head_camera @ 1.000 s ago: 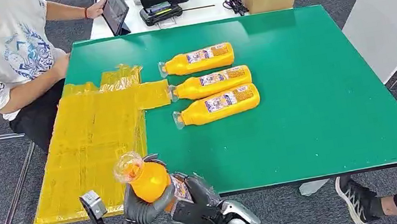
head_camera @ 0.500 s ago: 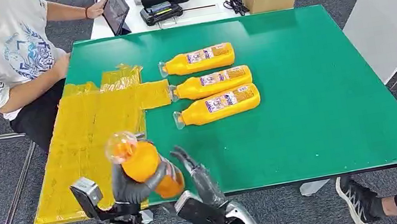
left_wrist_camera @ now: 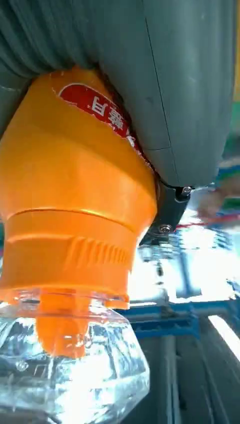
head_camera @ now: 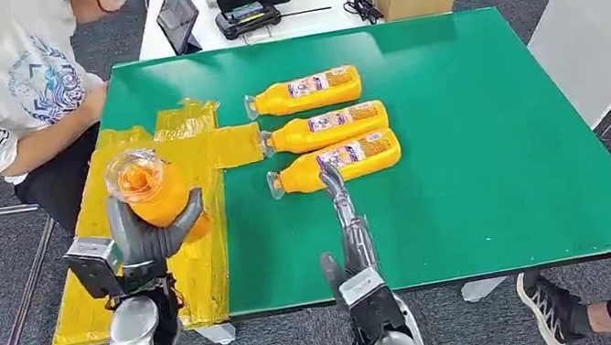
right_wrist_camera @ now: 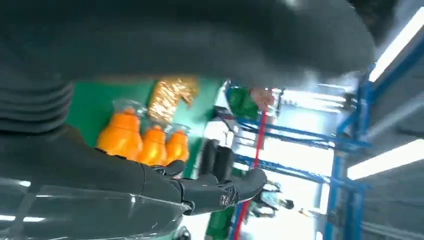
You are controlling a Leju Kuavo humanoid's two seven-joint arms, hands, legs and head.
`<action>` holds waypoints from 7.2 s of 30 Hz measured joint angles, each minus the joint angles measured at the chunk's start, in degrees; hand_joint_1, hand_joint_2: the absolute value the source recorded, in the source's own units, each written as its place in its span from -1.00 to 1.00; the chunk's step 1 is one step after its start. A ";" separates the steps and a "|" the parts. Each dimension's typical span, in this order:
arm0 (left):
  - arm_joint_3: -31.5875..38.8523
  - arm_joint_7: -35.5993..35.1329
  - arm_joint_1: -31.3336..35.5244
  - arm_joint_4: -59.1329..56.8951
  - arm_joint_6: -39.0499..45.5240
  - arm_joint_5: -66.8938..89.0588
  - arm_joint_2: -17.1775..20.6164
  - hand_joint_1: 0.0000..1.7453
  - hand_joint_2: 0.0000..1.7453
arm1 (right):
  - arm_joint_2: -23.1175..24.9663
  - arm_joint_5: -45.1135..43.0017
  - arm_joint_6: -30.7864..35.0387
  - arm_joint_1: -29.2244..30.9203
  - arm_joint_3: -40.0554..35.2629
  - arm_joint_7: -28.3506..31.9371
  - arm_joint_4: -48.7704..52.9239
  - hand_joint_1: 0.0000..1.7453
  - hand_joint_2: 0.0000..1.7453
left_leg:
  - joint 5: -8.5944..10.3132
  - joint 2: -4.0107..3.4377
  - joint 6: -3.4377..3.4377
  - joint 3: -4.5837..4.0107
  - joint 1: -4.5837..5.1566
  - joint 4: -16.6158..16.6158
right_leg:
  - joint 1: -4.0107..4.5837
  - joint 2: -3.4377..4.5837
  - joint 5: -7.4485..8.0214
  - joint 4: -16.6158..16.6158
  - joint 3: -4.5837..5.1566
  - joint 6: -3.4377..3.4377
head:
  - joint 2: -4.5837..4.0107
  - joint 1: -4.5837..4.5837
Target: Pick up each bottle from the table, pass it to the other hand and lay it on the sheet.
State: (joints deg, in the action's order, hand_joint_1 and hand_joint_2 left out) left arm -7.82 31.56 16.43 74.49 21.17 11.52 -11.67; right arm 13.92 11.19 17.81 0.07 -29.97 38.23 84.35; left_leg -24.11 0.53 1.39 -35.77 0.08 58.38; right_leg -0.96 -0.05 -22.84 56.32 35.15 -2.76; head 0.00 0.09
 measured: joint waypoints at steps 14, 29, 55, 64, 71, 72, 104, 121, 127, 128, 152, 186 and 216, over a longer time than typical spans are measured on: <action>0.96 -9.91 13.21 -26.44 11.38 38.66 6.84 1.00 1.00 | -0.11 -2.36 -2.97 1.12 -2.03 -0.20 6.10 -1.00 -1.00 | 0.07 -0.02 -0.04 0.03 -0.01 0.00 | 0.00 0.02 0.04 0.06 -0.01 0.00 | 0.00 -0.02; 0.28 -16.87 21.27 -45.92 0.11 58.21 14.97 1.00 1.00 | 0.18 -3.43 -9.33 1.69 -3.06 -1.77 5.86 -1.00 -1.00 | 0.07 -0.04 -0.05 0.00 -0.02 0.00 | 0.00 0.03 0.03 0.06 0.01 0.01 | 0.00 -0.02; 1.75 -5.03 23.26 -49.26 -11.88 50.60 18.07 -1.00 1.00 | 0.94 -3.65 -12.11 2.40 -3.17 -2.08 1.90 -1.00 -1.00 | 0.08 0.01 -0.07 0.10 -0.02 -0.02 | 0.00 0.01 0.01 0.09 -0.10 0.02 | 0.00 0.00; 2.03 -3.91 21.86 -49.22 -11.33 50.41 17.64 -1.00 1.00 | 1.07 -3.91 -12.11 2.72 -3.15 -2.34 0.66 -1.00 -1.00 | 0.08 0.03 -0.07 0.11 0.00 -0.02 | -0.01 0.00 0.01 0.08 -0.13 0.03 | 0.00 -0.02; 2.08 -2.12 21.85 -49.04 -18.60 47.08 17.94 -1.00 -1.00 | 1.20 -4.52 -12.50 3.09 -2.97 -2.78 -0.38 -1.00 -1.00 | 0.07 0.04 -0.07 0.26 -0.01 -0.03 | -0.01 -0.01 -0.01 0.09 -0.28 0.04 | 0.00 -0.02; 2.14 -1.61 21.83 -49.02 -19.89 45.98 18.07 -1.00 -1.00 | 1.22 -4.52 -12.52 3.17 -2.97 -2.82 -0.57 -1.00 -1.00 | 0.07 0.04 -0.08 0.27 -0.01 -0.04 | -0.01 0.00 -0.01 0.09 -0.29 0.04 | 0.00 0.00; 10.88 7.26 13.77 -34.52 8.11 25.15 11.52 -1.00 1.00 | 1.42 -5.20 -9.84 4.19 -3.37 -2.71 -4.81 -1.00 -1.00 | 0.08 0.00 -0.07 0.11 -0.01 -0.02 | -0.01 -0.01 0.01 0.08 -0.11 0.02 | 0.00 -0.02; 14.49 6.34 2.30 -13.55 2.85 -5.14 1.99 -1.00 1.00 | -2.69 13.45 -2.56 3.30 -1.11 -14.11 -4.51 -1.00 1.00 | 0.03 0.00 -0.09 0.05 0.01 -0.02 | -0.02 0.00 0.00 0.01 -0.03 0.02 | 0.00 0.00; 15.32 6.36 -1.35 -13.27 0.34 -8.43 0.70 -1.00 1.00 | -5.99 17.22 -2.73 3.29 1.88 -15.65 -4.33 -1.00 1.00 | 0.02 0.03 -0.08 -0.01 0.01 -0.01 | -0.02 -0.01 0.00 -0.04 -0.03 0.01 | 0.00 -0.02; 15.41 6.10 -1.62 -13.02 -0.12 -9.33 0.48 -1.00 1.00 | -6.27 18.83 -2.60 3.30 2.12 -16.82 -4.31 -1.00 1.00 | 0.02 0.03 -0.08 -0.01 0.01 -0.01 | -0.01 0.00 0.00 -0.04 -0.03 0.01 | 0.00 0.00; 10.25 7.19 -12.95 -10.27 2.92 1.12 -4.24 -1.00 1.00 | -19.96 31.58 -10.69 12.36 7.32 -29.88 -12.35 -1.00 1.00 | -0.02 0.01 0.07 -0.03 0.09 0.00 | -0.05 -0.01 0.02 -0.06 -0.02 -0.04 | 0.00 0.02; 7.85 7.13 -9.72 -18.84 1.78 -1.13 -4.24 -1.00 1.00 | -26.40 20.42 -28.65 29.83 -3.37 -29.05 -32.26 -1.00 1.00 | -0.01 0.02 0.09 -0.02 0.10 0.03 | -0.06 -0.01 0.03 -0.06 -0.04 -0.05 | 0.00 0.02; 6.25 7.37 -6.25 -24.43 0.43 -4.59 -5.01 -1.00 1.00 | -33.02 3.90 -47.21 47.37 -23.62 -34.69 -34.67 0.02 1.00 | 0.04 0.04 0.14 -0.05 0.17 0.06 | -0.12 -0.02 0.08 -0.04 -0.04 -0.11 | 0.00 0.02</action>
State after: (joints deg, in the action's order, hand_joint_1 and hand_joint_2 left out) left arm -1.57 38.93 10.19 50.05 21.60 6.93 -16.68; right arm -19.10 15.09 -29.40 47.45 -53.59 3.54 49.68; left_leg -24.07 0.57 1.53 -35.82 0.25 58.43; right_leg -1.08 -0.07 -22.76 56.28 35.11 -2.87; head 0.00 0.11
